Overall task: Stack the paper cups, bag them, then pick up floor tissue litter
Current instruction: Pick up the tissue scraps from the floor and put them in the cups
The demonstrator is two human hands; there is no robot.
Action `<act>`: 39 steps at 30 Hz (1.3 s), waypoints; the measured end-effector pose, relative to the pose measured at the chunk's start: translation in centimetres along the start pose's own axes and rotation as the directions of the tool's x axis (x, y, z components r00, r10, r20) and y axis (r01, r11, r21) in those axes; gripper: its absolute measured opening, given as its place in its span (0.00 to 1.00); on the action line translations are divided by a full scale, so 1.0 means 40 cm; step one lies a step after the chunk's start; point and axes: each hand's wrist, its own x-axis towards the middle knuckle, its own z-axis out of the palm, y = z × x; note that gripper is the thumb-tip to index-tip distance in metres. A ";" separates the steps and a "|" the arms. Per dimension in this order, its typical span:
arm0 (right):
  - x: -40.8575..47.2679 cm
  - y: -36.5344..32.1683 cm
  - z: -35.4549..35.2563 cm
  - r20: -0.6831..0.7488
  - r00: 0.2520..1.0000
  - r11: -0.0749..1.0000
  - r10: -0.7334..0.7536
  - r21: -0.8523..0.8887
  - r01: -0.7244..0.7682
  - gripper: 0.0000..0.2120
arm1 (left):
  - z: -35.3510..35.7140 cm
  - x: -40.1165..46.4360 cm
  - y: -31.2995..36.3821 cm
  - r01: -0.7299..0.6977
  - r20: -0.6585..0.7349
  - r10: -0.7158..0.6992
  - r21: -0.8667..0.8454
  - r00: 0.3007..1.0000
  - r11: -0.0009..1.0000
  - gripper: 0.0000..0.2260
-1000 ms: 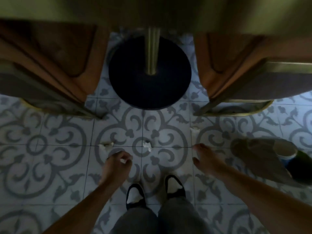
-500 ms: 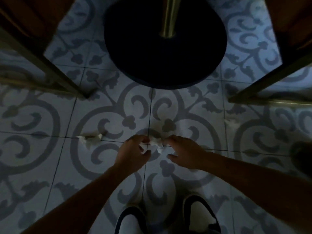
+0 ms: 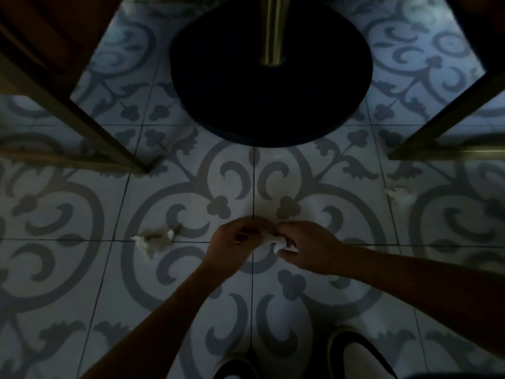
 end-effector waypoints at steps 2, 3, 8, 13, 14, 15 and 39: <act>-0.004 -0.004 0.011 -0.026 1.000 0.999 0.012 0.052 -0.010 0.10 | 0.001 -0.011 -0.012 0.116 -0.059 -0.139 -0.303 0.988 0.946 0.11; -0.010 -0.010 0.010 -0.032 0.999 0.996 0.013 0.088 -0.011 0.12 | 0.004 -0.020 -0.009 0.164 -0.046 -0.206 -0.451 0.977 0.877 0.09; -0.016 -0.064 -0.055 -0.109 0.991 0.966 -0.077 0.240 0.101 0.15 | 0.006 -0.021 0.039 0.377 0.213 -0.371 -0.805 0.904 0.457 0.22; -0.040 -0.111 -0.066 -0.218 0.965 0.973 -0.144 0.148 0.178 0.20 | 0.020 -0.058 0.054 0.386 0.343 -0.221 -0.902 0.913 0.195 0.29; -0.046 -0.113 -0.066 -0.234 0.957 0.976 -0.169 0.093 0.195 0.20 | 0.026 -0.065 0.053 0.389 0.357 -0.192 -0.906 0.914 0.168 0.30; -0.049 -0.112 -0.065 -0.251 0.948 0.976 -0.197 0.044 0.215 0.21 | 0.030 -0.070 0.051 0.396 0.370 -0.170 -0.905 0.913 0.155 0.31; -0.099 -0.048 -0.058 -0.357 0.930 0.987 -0.087 0.093 0.128 0.12 | 0.090 -0.065 0.080 0.384 0.311 -0.248 -0.858 0.917 0.341 0.15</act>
